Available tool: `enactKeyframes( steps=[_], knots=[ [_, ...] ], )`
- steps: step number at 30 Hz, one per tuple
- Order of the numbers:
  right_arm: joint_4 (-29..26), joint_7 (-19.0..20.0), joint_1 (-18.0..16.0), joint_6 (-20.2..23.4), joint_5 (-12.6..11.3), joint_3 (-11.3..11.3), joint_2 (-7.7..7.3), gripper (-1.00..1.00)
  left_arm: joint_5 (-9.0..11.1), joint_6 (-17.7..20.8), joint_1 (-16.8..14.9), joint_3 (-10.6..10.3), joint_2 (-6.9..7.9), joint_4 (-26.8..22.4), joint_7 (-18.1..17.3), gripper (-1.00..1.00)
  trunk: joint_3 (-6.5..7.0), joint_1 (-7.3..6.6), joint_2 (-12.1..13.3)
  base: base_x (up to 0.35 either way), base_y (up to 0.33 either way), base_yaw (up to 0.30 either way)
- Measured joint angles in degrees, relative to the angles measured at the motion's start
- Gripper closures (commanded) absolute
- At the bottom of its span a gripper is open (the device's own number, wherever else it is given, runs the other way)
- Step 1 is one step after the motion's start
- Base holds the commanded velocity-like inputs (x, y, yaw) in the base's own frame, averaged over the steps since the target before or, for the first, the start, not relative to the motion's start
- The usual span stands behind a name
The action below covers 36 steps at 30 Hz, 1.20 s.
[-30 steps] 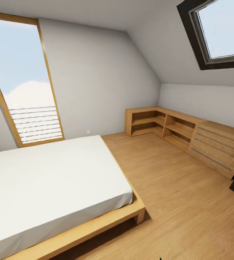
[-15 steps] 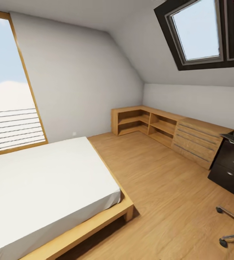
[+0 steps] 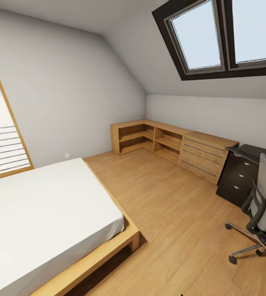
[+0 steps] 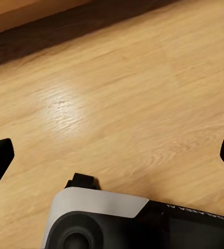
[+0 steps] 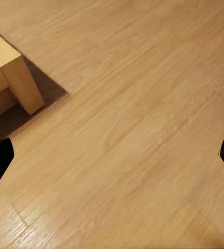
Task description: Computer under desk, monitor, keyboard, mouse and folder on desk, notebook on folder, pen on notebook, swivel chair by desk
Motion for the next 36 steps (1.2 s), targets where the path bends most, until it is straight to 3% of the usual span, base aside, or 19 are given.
enactKeyframes(
  steps=[25, 36],
  knots=[
    [0.0, 0.3, -0.3, -0.8, 0.2, 0.0, -0.96, -1.0, 0.0, 0.0, 0.0, 0.0, -0.06, 0.0, -0.1, -1.0, 0.0, 0.0, 0.0, 0.003, 0.003, -0.249],
    [-0.1, 0.3, -0.3, -0.8, 0.1, 0.1, -1.21, -1.0, -0.1, 0.0, 0.0, 0.0, -0.13, 0.0, -0.1, -1.0, -0.01, -0.03, 0.0, 0.25, 0.223, -0.261]
  ],
)
